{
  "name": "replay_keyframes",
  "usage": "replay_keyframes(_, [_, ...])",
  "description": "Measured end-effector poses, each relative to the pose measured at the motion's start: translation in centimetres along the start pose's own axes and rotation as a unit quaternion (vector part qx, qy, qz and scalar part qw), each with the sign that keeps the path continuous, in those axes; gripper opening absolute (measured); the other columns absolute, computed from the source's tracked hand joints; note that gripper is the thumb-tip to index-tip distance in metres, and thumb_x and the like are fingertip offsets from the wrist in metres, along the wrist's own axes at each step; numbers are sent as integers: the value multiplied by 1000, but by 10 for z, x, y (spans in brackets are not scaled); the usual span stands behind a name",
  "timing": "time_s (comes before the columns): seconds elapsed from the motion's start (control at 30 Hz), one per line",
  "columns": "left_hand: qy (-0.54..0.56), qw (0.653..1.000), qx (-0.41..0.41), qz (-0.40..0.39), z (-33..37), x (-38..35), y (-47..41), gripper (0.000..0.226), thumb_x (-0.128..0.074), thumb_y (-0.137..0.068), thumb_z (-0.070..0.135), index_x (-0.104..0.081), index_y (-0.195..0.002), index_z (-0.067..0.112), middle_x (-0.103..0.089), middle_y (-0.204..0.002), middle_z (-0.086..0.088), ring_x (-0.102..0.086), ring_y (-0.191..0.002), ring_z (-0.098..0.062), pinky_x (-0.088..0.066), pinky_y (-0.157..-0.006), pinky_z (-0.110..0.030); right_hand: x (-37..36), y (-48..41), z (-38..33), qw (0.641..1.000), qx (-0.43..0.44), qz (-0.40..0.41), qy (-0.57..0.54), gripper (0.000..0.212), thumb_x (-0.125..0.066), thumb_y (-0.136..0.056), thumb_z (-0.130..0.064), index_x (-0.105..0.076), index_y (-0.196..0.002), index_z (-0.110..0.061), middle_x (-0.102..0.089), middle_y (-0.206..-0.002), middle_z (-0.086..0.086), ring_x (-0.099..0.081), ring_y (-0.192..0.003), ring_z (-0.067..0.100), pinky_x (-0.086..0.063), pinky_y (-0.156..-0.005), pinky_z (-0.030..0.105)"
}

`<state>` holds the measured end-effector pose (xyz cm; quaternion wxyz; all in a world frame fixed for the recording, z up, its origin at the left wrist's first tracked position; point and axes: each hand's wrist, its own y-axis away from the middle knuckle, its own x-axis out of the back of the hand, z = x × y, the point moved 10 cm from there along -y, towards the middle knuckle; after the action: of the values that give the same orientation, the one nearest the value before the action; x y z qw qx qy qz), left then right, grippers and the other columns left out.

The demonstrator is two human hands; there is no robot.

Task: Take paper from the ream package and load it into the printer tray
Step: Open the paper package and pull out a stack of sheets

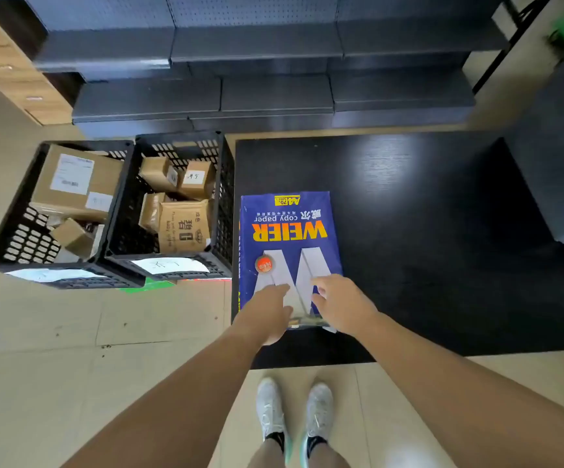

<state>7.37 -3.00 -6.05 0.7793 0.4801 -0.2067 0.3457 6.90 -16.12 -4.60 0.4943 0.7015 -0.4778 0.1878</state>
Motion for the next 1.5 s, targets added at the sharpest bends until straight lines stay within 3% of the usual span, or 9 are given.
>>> replay_keyframes(0.07, [-2, 1000, 2, 20, -1, -1, -10, 50, -48, -100, 28, -38, -148, 21, -46, -147, -6, -44, -133, -28, -41, -107, -40, -4, -11, 2, 1000, -3, 20, -3, 26, -53, -100, -27, -61, -124, -22, -64, -118, 5, -66, -98, 20, -56, -85, 29])
replay_keyframes(0.13, [-31, 999, 4, 30, -4, -4, -17, 43, -49, -100, 28, -46, -142, 19, -48, -141, -7, -45, -128, -29, -45, -103, -44, -12, -15, 2, 999, 4, 27, 22, 9, -53, -99, -26, -62, -97, -26, -62, -102, 3, -63, -85, 20, -59, -77, 33])
replay_keyframes(0.2, [-69, 997, 7, 35, -4, -7, -20, 38, -48, -99, 29, -51, -136, 19, -48, -135, -7, -46, -123, -29, -48, -97, -48, -19, -19, 3, 999, 11, 43, 31, 14, -53, -98, -26, -55, -84, -25, -53, -90, 1, -59, -78, 23, -57, -70, 35])
replay_keyframes(0.3, [-106, 993, -7, 59, -4, -8, -19, 38, -49, -99, 27, -50, -137, 21, -47, -135, -6, -47, -119, -29, -49, -93, -47, -22, -15, 1, 995, 32, 87, 49, 17, -53, -98, -27, -66, -97, -16, -48, -85, 2, -58, -80, 24, -52, -67, 34])
replay_keyframes(0.53, [-87, 988, -39, 123, -7, -12, -6, 42, -51, -96, 17, -53, -136, 28, -49, -138, 0, -47, -119, -25, -45, -94, -40, -29, -2, 3, 991, 51, 123, 10, 23, -59, -97, -23, -75, -110, -13, -71, -98, 6, -66, -89, 20, -59, -82, 33])
replay_keyframes(1.0, [-37, 978, -25, 204, -7, -4, -7, 22, -55, -95, 18, -75, -101, 22, -62, -113, 2, -52, -106, -24, -42, -87, -40, -36, -7, 15, 990, 36, 122, -53, 9, -64, -94, -21, -70, -98, -15, -67, -93, 5, -65, -81, 19, -60, -74, 35])
replay_keyframes(1.13, [-64, 977, -34, 202, -1, -5, -12, 19, -53, -97, 14, -71, -99, 20, -60, -107, 0, -52, -100, -25, -41, -81, -37, -34, -11, 19, 989, 46, 123, -71, 10, -65, -91, -18, -65, -100, -19, -62, -88, 2, -59, -75, 20, -58, -71, 42])
replay_keyframes(1.37, [-37, 985, -38, 164, -1, -15, -13, 19, -52, -93, 4, -58, -101, 21, -52, -111, 2, -45, -103, -23, -27, -77, -30, -35, -19, 19, 989, 74, 92, -87, 12, -66, -93, -21, -73, -103, -21, -62, -101, 1, -65, -81, 17, -59, -79, 33])
replay_keyframes(1.5, [6, 990, -22, 139, 2, -18, -13, 18, -49, -92, 3, -55, -101, 17, -56, -106, 0, -50, -99, -26, -30, -76, -33, -37, -18, 19, 990, 83, 72, -89, 7, -66, -92, -15, -73, -92, -16, -62, -96, -1, -63, -80, 16, -57, -80, 33])
